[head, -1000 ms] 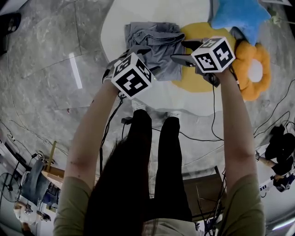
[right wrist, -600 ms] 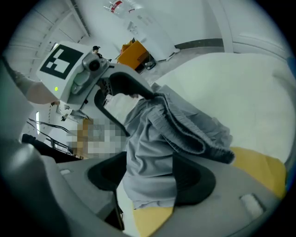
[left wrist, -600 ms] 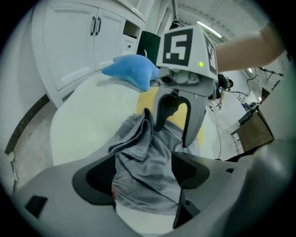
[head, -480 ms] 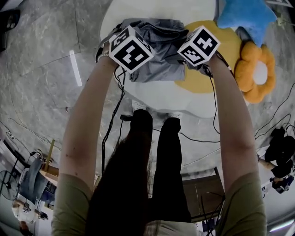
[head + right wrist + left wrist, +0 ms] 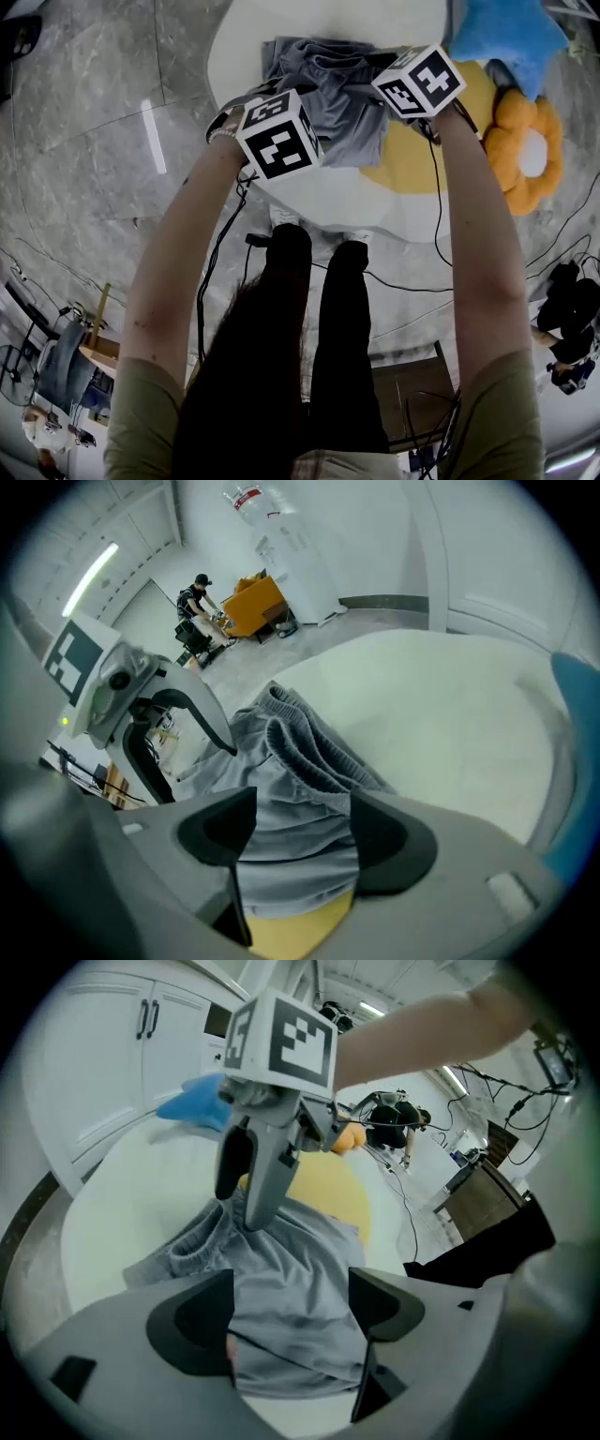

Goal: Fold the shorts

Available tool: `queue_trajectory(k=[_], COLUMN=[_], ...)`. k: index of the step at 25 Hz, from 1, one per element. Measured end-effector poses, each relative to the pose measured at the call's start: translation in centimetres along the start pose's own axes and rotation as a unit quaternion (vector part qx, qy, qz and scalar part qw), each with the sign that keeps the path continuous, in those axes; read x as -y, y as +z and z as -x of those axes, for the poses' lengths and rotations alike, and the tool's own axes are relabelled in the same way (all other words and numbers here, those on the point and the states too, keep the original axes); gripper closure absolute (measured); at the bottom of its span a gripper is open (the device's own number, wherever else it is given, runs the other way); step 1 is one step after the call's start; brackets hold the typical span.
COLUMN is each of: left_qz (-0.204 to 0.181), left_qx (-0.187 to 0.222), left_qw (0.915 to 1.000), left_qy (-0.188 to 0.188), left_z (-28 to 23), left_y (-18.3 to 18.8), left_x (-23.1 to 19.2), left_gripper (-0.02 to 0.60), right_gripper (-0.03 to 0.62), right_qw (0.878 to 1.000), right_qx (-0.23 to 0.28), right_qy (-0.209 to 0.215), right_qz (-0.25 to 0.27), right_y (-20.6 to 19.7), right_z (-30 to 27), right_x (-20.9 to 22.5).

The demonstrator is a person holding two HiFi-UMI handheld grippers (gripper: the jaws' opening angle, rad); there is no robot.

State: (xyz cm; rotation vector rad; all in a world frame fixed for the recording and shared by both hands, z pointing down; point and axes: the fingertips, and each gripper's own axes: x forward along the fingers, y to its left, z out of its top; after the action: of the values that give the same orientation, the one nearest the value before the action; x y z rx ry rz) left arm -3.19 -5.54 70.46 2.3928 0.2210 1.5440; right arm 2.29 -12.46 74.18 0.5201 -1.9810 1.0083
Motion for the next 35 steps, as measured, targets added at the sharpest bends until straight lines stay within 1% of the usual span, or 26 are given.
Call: queue_trajectory(k=[3, 5, 7, 9, 11, 13, 16, 17, 19, 21, 22, 24, 25, 26, 28, 30, 32, 35], left_qz=[0.019, 0.032, 0.036, 0.041, 0.055, 0.067, 0.076, 0.076, 0.066, 0.028, 0.0, -0.054, -0.071, -0.077, -0.063, -0.044, -0.034, -0.018], left_qx=[0.005, 0.002, -0.013, -0.025, -0.023, -0.017, -0.025, -0.017, 0.01, 0.022, 0.017, -0.01, -0.026, -0.04, -0.051, -0.045, -0.037, -0.031], left_qw=[0.9998, 0.9995, 0.9992, 0.9985, 0.9967, 0.995, 0.9933, 0.9929, 0.9937, 0.9968, 0.9981, 0.9977, 0.9965, 0.9956, 0.9959, 0.9967, 0.9972, 0.9974], left_qy=[0.002, 0.006, 0.008, 0.026, 0.055, 0.072, 0.083, 0.089, 0.09, 0.071, 0.059, 0.039, 0.034, 0.034, 0.041, 0.051, 0.055, 0.063], left_z=[-1.4, -2.0, -2.5, -2.5, -2.0, -1.5, -0.2, 0.6, 1.9, 2.1, 1.8, 0.4, -0.4, -1.1, -1.9, -2.1, -1.9, -1.5], left_y=[0.8, 1.1, 0.8, 0.4, 0.2, 0.2, -1.0, -1.0, -0.8, -1.0, -1.4, -2.5, -3.2, -4.1, -5.6, -6.7, -7.1, -7.5], left_x=[-0.5, -1.7, -2.8, -4.3, -6.1, -7.4, -8.3, -8.4, -7.0, -3.8, -1.9, 1.2, 2.1, 2.6, 2.4, 1.8, 1.3, 0.7], left_gripper=[0.21, 0.21, 0.208, 0.202, 0.198, 0.192, 0.192, 0.192, 0.192, 0.192, 0.192, 0.192, 0.192, 0.192, 0.192, 0.192, 0.192, 0.192], right_gripper=[0.29, 0.29, 0.29, 0.29, 0.29, 0.289, 0.289, 0.289, 0.289, 0.289, 0.289, 0.289, 0.289, 0.289, 0.289, 0.289, 0.289, 0.289], right_qw=[0.999, 0.999, 0.998, 0.997, 0.996, 0.993, 0.985, 0.983, 0.98, 0.978, 0.976, 0.97, 0.965, 0.959, 0.948, 0.943, 0.945, 0.948], right_qx=[-0.02, -0.025, -0.024, -0.032, -0.049, -0.066, -0.087, -0.089, -0.085, -0.076, -0.074, -0.086, -0.101, -0.119, -0.153, -0.174, -0.182, -0.177], right_qy=[-0.011, -0.002, 0.019, 0.039, 0.045, 0.038, 0.015, 0.008, 0.002, 0.003, 0.004, 0.006, 0.004, -0.001, -0.015, -0.024, -0.032, -0.044], right_qz=[0.029, 0.044, 0.048, 0.051, 0.067, 0.095, 0.146, 0.16, 0.18, 0.196, 0.205, 0.227, 0.242, 0.256, 0.278, 0.282, 0.272, 0.261], right_y=[-0.2, -0.6, -1.3, -2.5, -4.1, -5.5, -6.7, -6.7, -6.7, -6.6, -6.8, -7.7, -8.6, -9.6, -11.7, -13.3, -14.7, -15.7], right_z=[0.4, 0.9, 1.4, 1.6, 1.5, 1.4, 1.4, 1.5, 1.6, 1.7, 1.6, 1.2, 0.8, 0.5, -0.1, -0.3, -0.3, -0.3], right_x=[0.4, -0.1, -0.9, -2.0, -2.8, -3.5, -4.4, -4.6, -5.3, -6.4, -7.1, -8.0, -8.2, -8.2, -7.8, -7.3, -6.7, -5.9])
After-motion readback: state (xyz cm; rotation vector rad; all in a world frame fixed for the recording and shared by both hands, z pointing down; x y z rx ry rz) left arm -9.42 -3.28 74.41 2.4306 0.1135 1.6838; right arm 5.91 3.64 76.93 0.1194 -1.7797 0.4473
